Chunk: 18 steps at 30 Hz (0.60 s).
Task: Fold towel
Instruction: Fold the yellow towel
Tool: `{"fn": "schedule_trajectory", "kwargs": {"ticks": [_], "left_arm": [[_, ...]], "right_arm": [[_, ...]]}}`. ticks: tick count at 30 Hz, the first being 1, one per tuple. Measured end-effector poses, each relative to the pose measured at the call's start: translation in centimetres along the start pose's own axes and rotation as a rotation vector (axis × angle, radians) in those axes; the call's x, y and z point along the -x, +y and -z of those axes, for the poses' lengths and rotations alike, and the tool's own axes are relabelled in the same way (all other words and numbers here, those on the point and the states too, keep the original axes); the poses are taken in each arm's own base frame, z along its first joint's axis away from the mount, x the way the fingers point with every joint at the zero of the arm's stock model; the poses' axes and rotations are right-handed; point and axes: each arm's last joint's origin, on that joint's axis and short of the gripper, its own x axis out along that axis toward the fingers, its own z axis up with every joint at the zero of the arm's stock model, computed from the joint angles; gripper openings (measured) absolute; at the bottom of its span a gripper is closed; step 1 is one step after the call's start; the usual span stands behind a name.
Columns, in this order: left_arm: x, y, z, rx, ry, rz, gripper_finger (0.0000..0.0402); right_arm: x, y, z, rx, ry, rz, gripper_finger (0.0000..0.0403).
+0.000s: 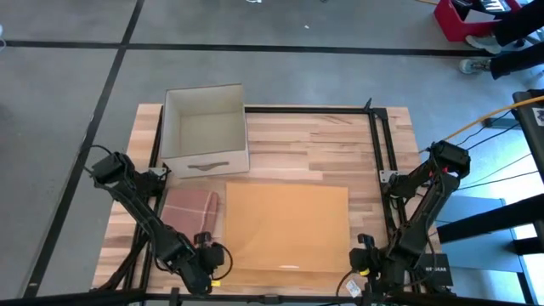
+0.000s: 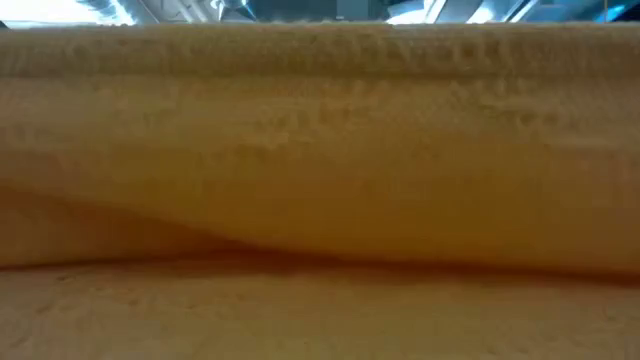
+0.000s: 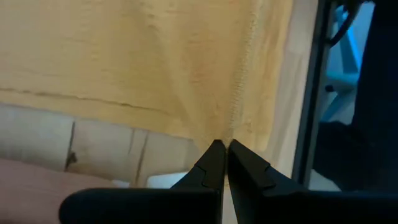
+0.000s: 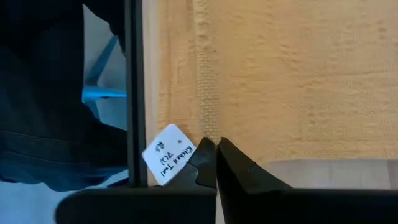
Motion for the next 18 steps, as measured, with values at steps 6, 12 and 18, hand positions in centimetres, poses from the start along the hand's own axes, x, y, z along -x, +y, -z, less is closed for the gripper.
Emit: {"fn": "schedule_trajectory", "kwargs": {"ticks": [6,12,18], "left_arm": [[1.6,0.0,-1.0,0.093,0.099,0.112,0.0005],[3.3,-0.3,-1.9,0.040,-0.007,0.092,0.0005],[1.0,0.0,-0.6,0.096,0.119,0.081,0.0005]], "right_arm": [[-0.1,0.0,0.0,-0.004,0.009,-0.003,0.0001],[-0.1,0.0,0.1,-0.002,0.027,-0.004,0.0001],[-0.1,0.0,0.0,-0.006,0.014,-0.006,0.0001]]}}
